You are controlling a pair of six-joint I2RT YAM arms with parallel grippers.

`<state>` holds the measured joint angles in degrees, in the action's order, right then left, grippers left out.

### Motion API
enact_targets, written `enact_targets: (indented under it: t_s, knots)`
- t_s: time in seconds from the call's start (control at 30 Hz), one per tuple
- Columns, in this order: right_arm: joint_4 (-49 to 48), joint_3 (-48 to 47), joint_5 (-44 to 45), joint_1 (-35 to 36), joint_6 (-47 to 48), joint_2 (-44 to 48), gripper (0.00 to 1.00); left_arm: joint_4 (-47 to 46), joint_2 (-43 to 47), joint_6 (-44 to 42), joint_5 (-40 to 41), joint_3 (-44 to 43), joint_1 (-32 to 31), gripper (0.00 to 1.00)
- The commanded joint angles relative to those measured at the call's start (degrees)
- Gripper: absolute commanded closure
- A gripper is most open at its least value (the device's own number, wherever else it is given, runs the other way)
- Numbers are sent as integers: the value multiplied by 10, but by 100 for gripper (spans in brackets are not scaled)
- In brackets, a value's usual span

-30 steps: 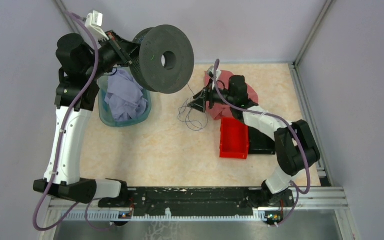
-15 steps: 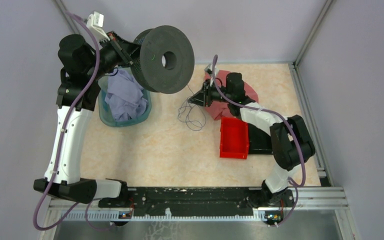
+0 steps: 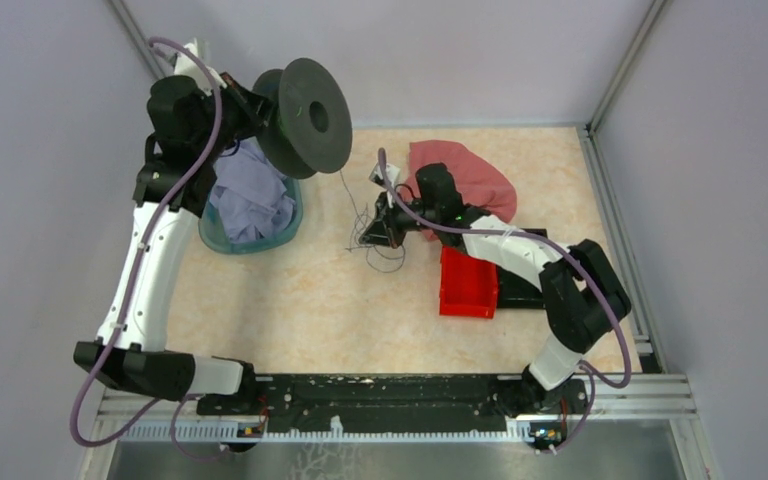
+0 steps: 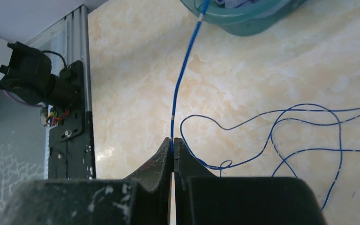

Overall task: Wrap the cables
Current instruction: Wrap the cable around the cable reel.

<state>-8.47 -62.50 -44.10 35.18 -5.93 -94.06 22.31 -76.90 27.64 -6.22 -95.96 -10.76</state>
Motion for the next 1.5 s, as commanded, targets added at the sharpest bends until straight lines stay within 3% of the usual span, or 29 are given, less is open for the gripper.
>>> enact_targets:
  t_s: [0.0, 0.33, 0.73, 1.13, 1.47]
  knots:
    - [97, -58, -10, 27, 79, 28, 100, -52, -6, -28, 121, 19, -9, 100]
    - [237, -187, -34, 61, 106, 18, 100, -114, -19, -146, 293, 98, -85, 100]
    - [323, -340, 10, 60, 96, 0, 100, -161, -15, -199, 344, 172, -139, 100]
    - [347, -421, 111, 37, 69, -35, 100, -176, 6, -268, 325, 226, -178, 100]
    - [344, -440, 175, 13, 59, -52, 100, -132, 29, -275, 185, 237, -187, 100]
